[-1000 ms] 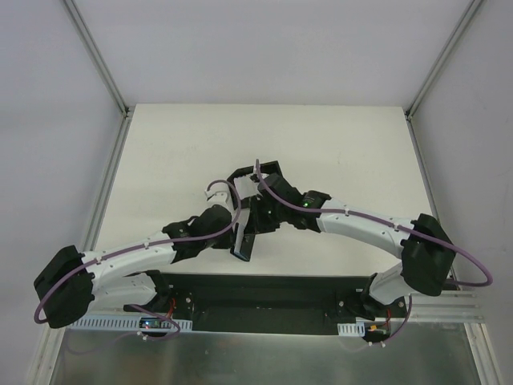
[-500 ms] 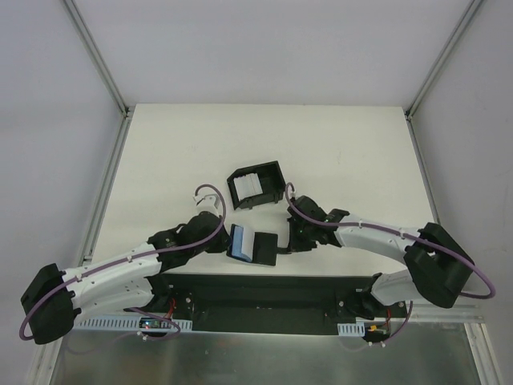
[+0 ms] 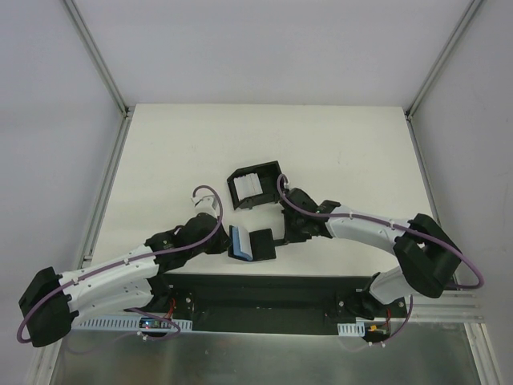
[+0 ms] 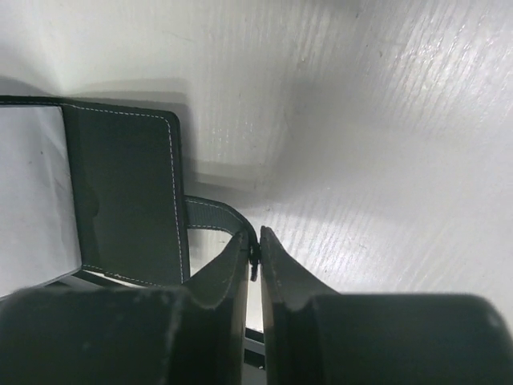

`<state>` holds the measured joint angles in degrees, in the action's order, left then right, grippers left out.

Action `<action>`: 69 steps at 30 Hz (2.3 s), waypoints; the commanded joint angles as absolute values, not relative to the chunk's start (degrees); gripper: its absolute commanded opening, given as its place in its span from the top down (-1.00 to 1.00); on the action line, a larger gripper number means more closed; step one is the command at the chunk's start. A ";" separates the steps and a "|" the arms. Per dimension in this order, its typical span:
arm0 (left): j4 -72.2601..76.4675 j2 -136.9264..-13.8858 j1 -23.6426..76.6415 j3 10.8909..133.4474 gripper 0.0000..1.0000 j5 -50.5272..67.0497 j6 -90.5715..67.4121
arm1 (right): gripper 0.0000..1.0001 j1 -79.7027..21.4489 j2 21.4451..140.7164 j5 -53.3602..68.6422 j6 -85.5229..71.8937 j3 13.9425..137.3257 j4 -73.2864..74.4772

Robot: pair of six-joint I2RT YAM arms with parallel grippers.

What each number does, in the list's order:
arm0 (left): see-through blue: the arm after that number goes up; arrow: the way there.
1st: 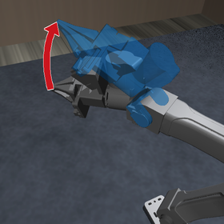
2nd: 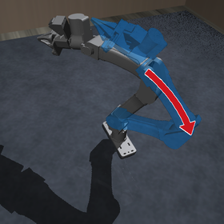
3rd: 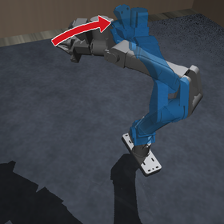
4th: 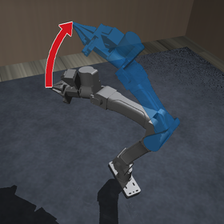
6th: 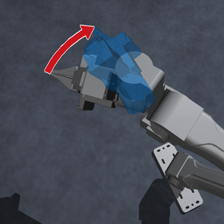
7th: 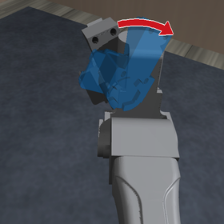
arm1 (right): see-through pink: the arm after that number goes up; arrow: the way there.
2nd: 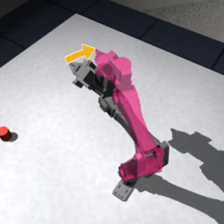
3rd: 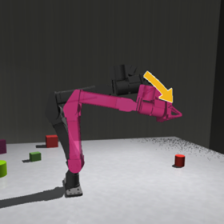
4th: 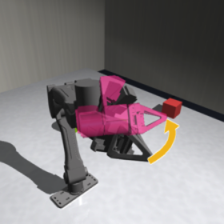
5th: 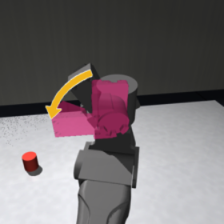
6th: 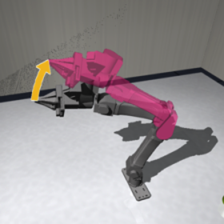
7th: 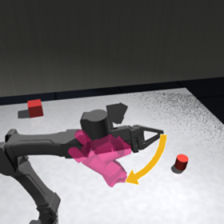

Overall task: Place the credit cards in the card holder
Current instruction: Open the card holder at the center of the board.

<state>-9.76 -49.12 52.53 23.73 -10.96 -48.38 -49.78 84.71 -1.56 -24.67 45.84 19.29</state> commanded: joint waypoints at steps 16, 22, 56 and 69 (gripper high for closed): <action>-9.67 -49.48 53.35 25.93 1.00 -10.81 -48.34 | 0.09 -55.54 79.35 -3.96 -24.60 58.62 21.01; -9.67 -48.25 53.61 26.37 1.00 -11.42 -48.78 | 0.07 -59.58 86.91 -3.16 -28.82 63.10 18.29; -9.67 -46.58 53.97 24.70 1.00 -12.48 -49.92 | 0.27 -61.96 96.07 -2.98 -30.41 64.87 21.80; -9.67 -45.53 53.97 19.25 1.00 -13.62 -54.14 | 0.43 -61.61 92.81 -7.12 -31.64 56.08 22.32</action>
<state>-9.80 -46.15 53.34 21.32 -12.47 -51.48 -61.65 95.98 -4.47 -30.76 57.45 20.93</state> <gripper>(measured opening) 0.008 0.282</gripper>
